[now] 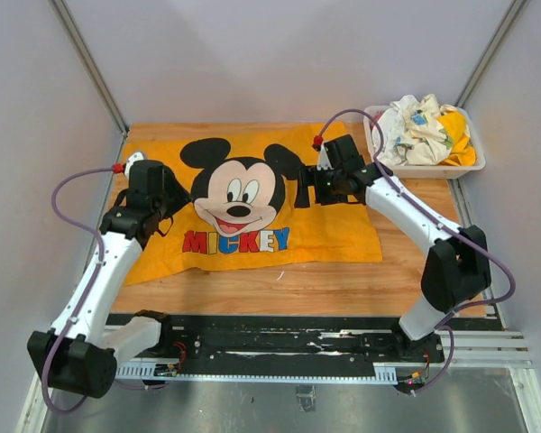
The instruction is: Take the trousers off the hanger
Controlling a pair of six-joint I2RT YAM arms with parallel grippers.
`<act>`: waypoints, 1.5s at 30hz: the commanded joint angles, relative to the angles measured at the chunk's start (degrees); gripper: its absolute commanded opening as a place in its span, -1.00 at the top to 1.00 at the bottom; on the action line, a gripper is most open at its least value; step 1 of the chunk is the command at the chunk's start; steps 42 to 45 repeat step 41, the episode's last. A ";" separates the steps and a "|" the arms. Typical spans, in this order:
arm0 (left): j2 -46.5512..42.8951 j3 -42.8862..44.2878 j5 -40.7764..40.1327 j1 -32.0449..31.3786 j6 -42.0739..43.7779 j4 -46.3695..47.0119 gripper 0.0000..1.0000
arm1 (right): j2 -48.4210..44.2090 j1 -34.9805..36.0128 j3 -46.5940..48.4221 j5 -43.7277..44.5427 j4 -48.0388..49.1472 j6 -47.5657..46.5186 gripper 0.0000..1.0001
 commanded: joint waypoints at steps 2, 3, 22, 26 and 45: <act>-6.76 0.25 -0.53 0.18 4.81 3.55 -0.34 | -4.83 -2.47 -1.52 0.21 1.63 1.24 -0.93; -7.57 0.33 -0.89 0.18 5.09 3.56 -0.55 | -5.36 -2.70 -1.72 -0.02 1.72 1.49 -1.00; -9.46 2.73 -0.08 0.18 5.97 -0.04 -0.99 | -12.85 -3.16 -4.41 0.81 4.43 3.56 -0.97; -9.29 3.07 0.20 0.21 6.11 -0.01 -0.99 | -12.90 -3.45 -4.13 1.08 4.51 3.78 -0.97; -9.35 2.91 0.43 0.18 5.71 -0.27 -0.99 | -12.44 -3.53 -3.03 1.68 3.22 4.02 -0.97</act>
